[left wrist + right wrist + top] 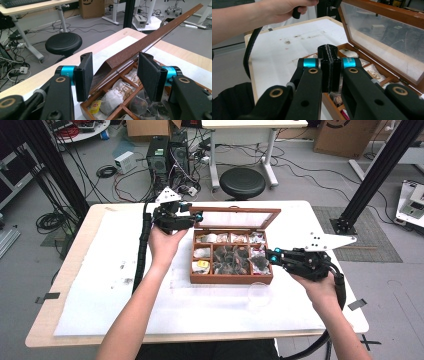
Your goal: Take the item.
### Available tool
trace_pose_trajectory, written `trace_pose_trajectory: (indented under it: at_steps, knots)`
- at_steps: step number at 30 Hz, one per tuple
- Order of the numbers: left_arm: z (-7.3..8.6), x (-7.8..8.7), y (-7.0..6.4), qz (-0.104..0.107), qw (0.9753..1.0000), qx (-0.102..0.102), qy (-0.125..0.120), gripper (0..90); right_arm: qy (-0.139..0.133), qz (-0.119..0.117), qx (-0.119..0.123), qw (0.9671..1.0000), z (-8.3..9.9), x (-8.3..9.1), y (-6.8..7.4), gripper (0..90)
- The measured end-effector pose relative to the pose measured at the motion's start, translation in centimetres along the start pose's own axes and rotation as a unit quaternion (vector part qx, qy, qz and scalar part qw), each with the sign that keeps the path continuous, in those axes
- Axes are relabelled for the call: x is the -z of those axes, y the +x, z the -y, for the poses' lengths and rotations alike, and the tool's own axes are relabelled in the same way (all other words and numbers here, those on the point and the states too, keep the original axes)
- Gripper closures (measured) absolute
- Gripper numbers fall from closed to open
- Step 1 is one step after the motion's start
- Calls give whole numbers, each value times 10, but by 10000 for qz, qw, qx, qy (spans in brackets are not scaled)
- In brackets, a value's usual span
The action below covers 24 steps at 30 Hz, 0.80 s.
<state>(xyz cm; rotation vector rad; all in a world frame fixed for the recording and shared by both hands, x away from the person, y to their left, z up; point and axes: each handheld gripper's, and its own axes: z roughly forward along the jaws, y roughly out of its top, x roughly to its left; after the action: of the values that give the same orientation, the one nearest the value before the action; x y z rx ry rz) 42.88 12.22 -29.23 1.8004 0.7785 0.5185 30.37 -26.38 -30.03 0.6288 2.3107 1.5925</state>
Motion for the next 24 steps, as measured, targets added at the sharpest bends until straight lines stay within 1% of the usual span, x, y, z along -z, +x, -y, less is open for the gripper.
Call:
trace_pose_trajectory:
  at_steps: [3, 12, 19, 24]
  knots:
    - [0, 0, 0, 0, 10000, -22, 13, 467, -6, -36, 20, 10000, 4, 2, 5, 900]
    - [0, 0, 0, -3, 10000, 6, 4, 467, 28, -138, 100, 9999, 16, 9, 20, 900]
    - [0, 0, -1, -7, 10000, -13, 18, 467, 93, -184, 55, 9998, 31, 11, 25, 900]
    - [0, 0, 0, -3, 10000, 1, -2, 467, 119, -210, -41, 9997, 43, 11, 26, 900]
